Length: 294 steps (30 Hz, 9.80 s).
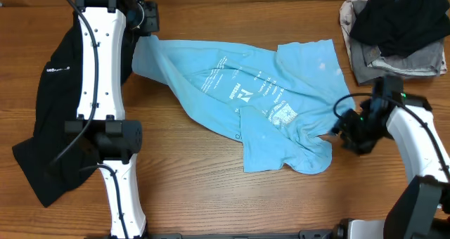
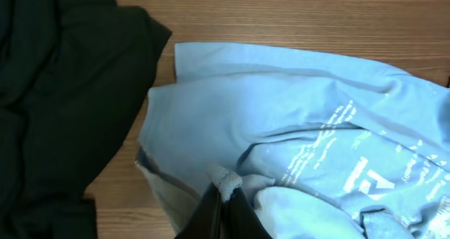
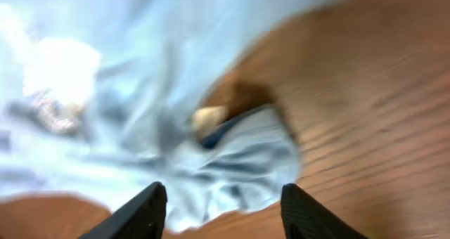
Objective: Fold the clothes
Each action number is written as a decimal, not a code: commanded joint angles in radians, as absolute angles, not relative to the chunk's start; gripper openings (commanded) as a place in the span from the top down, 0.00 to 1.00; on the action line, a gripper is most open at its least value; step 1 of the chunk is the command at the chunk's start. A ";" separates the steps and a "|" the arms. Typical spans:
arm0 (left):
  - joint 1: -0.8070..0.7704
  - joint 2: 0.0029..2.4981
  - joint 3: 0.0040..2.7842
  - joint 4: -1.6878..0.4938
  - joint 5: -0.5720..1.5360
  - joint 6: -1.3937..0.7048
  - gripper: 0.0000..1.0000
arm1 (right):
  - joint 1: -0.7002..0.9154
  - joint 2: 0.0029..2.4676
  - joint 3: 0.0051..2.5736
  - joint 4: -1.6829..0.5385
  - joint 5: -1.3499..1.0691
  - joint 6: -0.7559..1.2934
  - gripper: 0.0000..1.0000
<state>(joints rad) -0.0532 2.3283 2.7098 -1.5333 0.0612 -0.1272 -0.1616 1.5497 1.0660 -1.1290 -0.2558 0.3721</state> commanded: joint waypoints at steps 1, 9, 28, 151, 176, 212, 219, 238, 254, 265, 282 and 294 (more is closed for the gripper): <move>-0.062 2.337 2.707 -1.517 0.078 -0.112 0.96 | -0.016 1.496 1.110 -1.145 -0.274 0.369 0.41; -0.059 2.337 2.707 -1.499 0.078 -0.112 0.96 | 0.416 1.503 1.080 -1.001 -0.256 0.498 0.34; -0.058 2.337 2.706 -1.489 0.067 -0.112 0.96 | 0.735 1.830 1.079 -0.917 -0.071 0.400 0.30; 0.064 2.189 2.929 -0.662 -0.007 -0.158 0.96 | 0.015 1.925 2.752 -0.788 0.148 -0.113 0.97; 0.087 2.265 2.926 -1.486 0.026 -0.102 0.96 | -0.003 2.005 2.598 -1.480 -0.025 0.006 0.96; 0.067 1.518 1.783 -1.573 -0.224 -0.371 0.96 | -0.046 1.021 1.473 -1.650 -0.043 0.373 0.96; 0.067 1.339 1.473 -1.429 -0.295 -0.500 0.96 | -0.046 1.041 1.472 -1.659 -0.043 0.365 0.96; 0.099 1.512 1.179 -0.907 -0.313 -0.521 0.96 | -0.046 1.500 1.472 -1.327 -0.057 0.198 0.96; 0.099 1.820 1.179 -0.697 -0.298 -0.520 0.96 | -0.047 1.718 1.304 -1.077 -0.047 0.129 0.96; 0.099 1.840 1.179 -0.606 -0.307 -0.520 0.88 | -0.047 1.720 1.250 -0.830 -0.046 0.122 0.95; 0.098 1.832 1.688 -1.035 -0.033 -0.212 0.00 | -0.046 1.691 1.650 -1.166 -0.138 0.049 0.18; 0.097 1.936 2.083 -0.957 0.124 -0.060 0.00 | -0.046 1.697 1.948 -1.296 -0.198 0.029 0.12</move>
